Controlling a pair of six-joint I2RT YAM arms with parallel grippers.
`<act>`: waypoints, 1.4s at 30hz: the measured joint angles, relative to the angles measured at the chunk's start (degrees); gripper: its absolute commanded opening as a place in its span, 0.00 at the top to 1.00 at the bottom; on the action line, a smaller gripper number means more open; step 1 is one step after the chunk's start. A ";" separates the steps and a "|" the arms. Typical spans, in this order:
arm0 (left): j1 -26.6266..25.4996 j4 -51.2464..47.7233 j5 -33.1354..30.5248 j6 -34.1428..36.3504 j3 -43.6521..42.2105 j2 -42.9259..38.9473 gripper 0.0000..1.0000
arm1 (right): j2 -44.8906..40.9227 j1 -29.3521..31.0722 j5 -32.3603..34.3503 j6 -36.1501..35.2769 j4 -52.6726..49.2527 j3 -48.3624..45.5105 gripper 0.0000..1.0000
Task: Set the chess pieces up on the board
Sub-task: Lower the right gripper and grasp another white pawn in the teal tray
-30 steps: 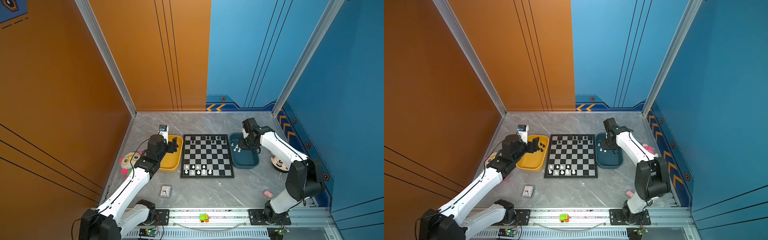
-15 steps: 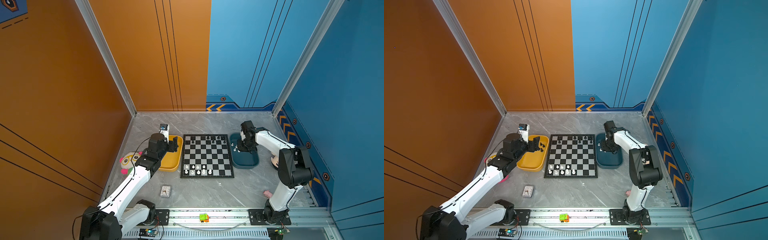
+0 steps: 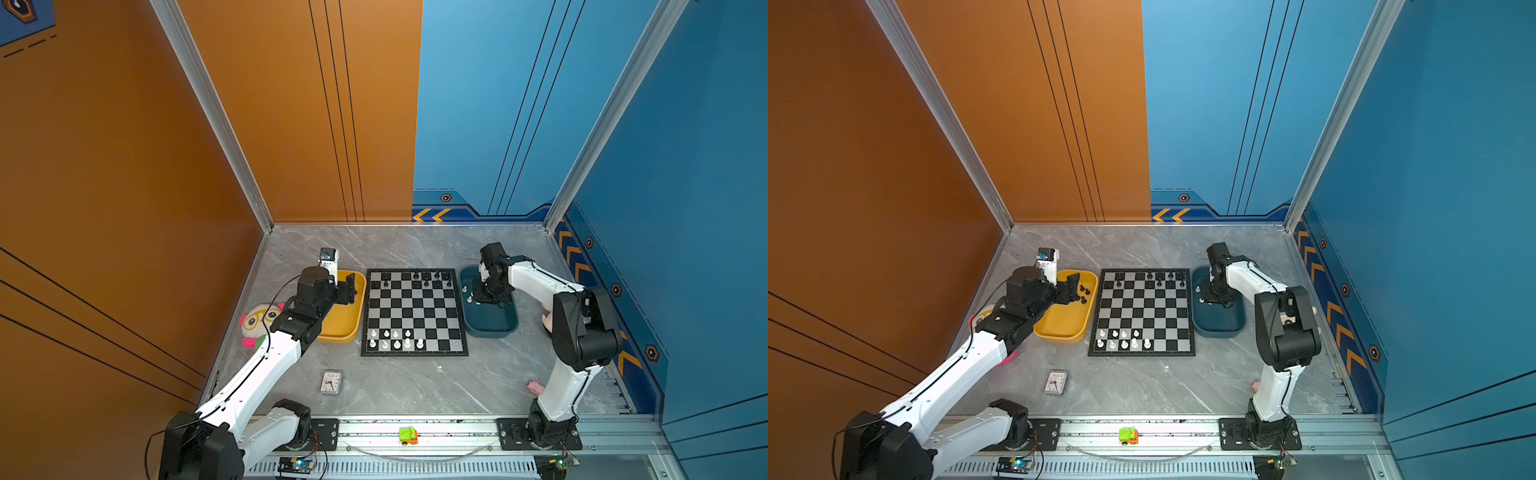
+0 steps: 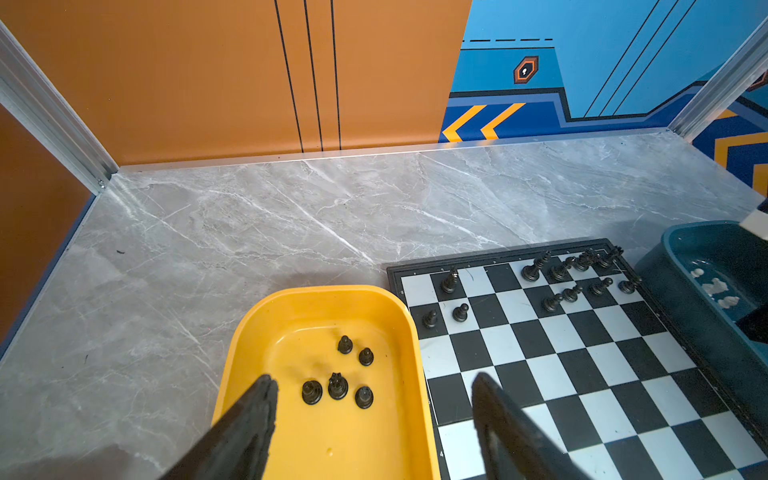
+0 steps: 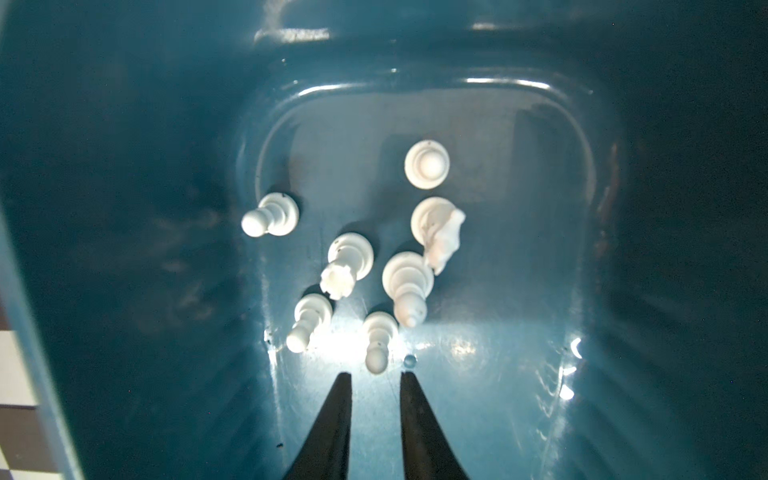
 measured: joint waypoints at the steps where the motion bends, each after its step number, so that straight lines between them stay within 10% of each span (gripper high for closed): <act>1: 0.00 0.00 0.00 -0.02 0.00 0.00 0.25 | 0.15 0.00 0.00 0.00 0.00 0.00 0.78; 42: 0.15 -0.20 0.00 0.00 0.00 -0.24 0.25 | 3.32 -0.37 -0.48 0.09 0.46 2.16 0.87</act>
